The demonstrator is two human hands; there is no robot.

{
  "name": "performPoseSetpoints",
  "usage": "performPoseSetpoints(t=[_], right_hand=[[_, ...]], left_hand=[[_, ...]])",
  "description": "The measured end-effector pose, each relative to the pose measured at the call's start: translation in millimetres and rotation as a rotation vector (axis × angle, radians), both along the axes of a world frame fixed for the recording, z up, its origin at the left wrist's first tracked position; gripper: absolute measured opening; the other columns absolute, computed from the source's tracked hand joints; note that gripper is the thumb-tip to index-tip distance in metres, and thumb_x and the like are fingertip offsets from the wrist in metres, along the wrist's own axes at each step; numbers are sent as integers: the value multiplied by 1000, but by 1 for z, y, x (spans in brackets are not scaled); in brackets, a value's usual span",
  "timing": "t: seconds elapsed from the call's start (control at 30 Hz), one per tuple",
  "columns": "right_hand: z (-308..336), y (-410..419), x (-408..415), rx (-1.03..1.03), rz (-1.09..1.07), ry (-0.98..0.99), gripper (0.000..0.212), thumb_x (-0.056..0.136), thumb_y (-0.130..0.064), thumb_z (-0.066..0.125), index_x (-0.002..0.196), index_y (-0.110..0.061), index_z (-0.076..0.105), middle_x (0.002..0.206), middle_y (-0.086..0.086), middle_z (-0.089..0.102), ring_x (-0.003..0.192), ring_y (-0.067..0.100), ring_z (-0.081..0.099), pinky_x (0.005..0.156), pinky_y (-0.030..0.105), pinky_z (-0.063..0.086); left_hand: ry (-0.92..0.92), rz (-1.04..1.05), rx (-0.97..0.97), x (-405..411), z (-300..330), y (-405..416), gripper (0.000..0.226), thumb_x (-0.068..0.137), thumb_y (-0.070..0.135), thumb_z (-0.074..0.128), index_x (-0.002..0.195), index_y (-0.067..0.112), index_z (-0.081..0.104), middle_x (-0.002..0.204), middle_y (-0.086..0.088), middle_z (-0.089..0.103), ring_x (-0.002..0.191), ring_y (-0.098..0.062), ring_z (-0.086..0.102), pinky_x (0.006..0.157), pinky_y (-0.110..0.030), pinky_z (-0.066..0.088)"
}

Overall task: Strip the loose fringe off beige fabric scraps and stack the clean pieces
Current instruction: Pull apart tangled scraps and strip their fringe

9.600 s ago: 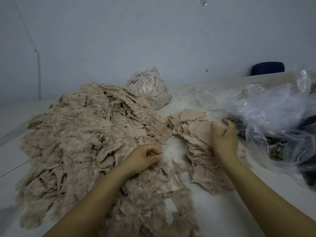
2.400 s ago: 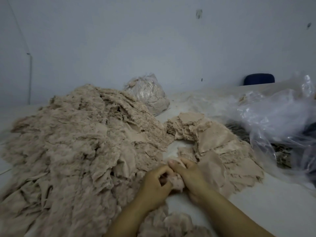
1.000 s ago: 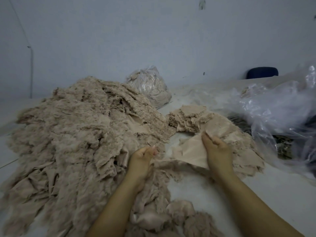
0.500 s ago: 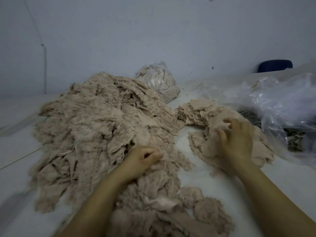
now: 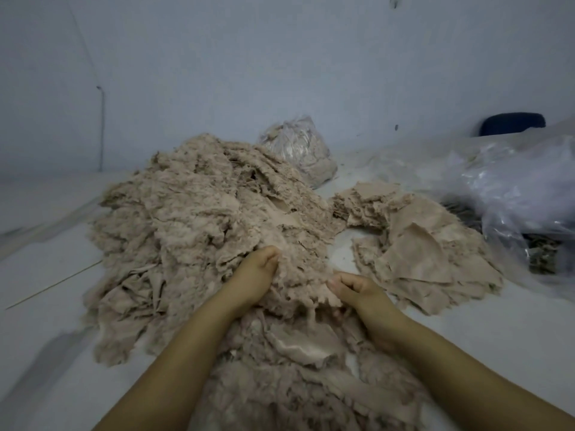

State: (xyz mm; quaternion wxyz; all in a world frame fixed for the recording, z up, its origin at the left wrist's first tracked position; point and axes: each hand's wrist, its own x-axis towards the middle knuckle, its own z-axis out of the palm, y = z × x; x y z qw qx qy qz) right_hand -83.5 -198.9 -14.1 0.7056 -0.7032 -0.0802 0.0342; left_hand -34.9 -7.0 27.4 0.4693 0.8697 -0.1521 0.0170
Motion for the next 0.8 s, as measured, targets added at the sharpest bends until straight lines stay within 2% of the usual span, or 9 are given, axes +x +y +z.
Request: performPoseSetpoints(t=[0.07,0.13,0.2,0.27,0.33,0.43,0.57,0.67,0.8], right_hand=[[2,-1,-2,170,0,94,38,94,-24,54,58,-15,54,54,0,52,42,9,49,45,20,42],[6,-3,-4,227,-20,168,38,98,-25,50,62,-13,51,53,2,48,39,10,40,38,20,35],[7,-6,-6,142,-41,191,39,100,-28,45,64,-15,42,49,-1,41,37,9,25,36,17,22],[5,-9,-10,61,-71,204,40,101,-31,44,64,-18,34,46,-3,36,37,9,19,37,17,18],[3,-13,-16,23,-99,197,41,100,-34,45,63,-20,31,46,-4,33,38,9,18,39,19,17],[-2,-22,-21,-79,-144,144,43,99,-32,46,61,-19,31,45,-8,30,38,8,21,40,20,21],[1,-24,-22,-384,-132,-59,42,94,-41,49,58,-23,38,57,-11,38,52,6,35,55,23,29],[18,-10,-15,-278,-106,-110,41,73,-61,57,92,-24,59,87,-12,61,77,-4,57,71,13,41],[33,11,-1,-7,-163,-97,15,84,-22,70,86,-8,64,70,-4,68,62,10,62,54,19,46]], left_hand=[[101,-92,-30,-2,3,0,30,97,40,44,76,20,48,67,7,49,61,-7,46,53,-13,33],[105,-207,163,-4,3,5,43,80,63,58,103,26,59,94,15,60,86,0,57,69,-16,42],[-48,-188,258,1,-2,8,24,82,35,68,103,22,68,97,10,68,87,-4,62,76,-27,51],[-76,-6,56,3,1,8,17,89,8,59,85,19,71,83,-1,72,80,-20,66,74,-31,53],[-31,156,-178,6,6,9,20,93,6,55,90,15,72,82,-3,72,79,-25,67,71,-28,53],[58,232,-415,11,13,13,18,94,5,54,99,10,71,74,3,71,63,-7,67,56,-19,54],[85,102,-352,3,18,4,15,91,3,56,90,7,70,75,1,70,69,-10,65,60,-18,51],[159,-136,-284,-7,21,-8,16,91,4,55,83,9,68,76,-5,70,68,-13,64,60,-21,50],[160,-278,-246,-13,26,-25,21,96,17,52,95,4,68,90,-21,69,78,-23,61,72,-29,48]])
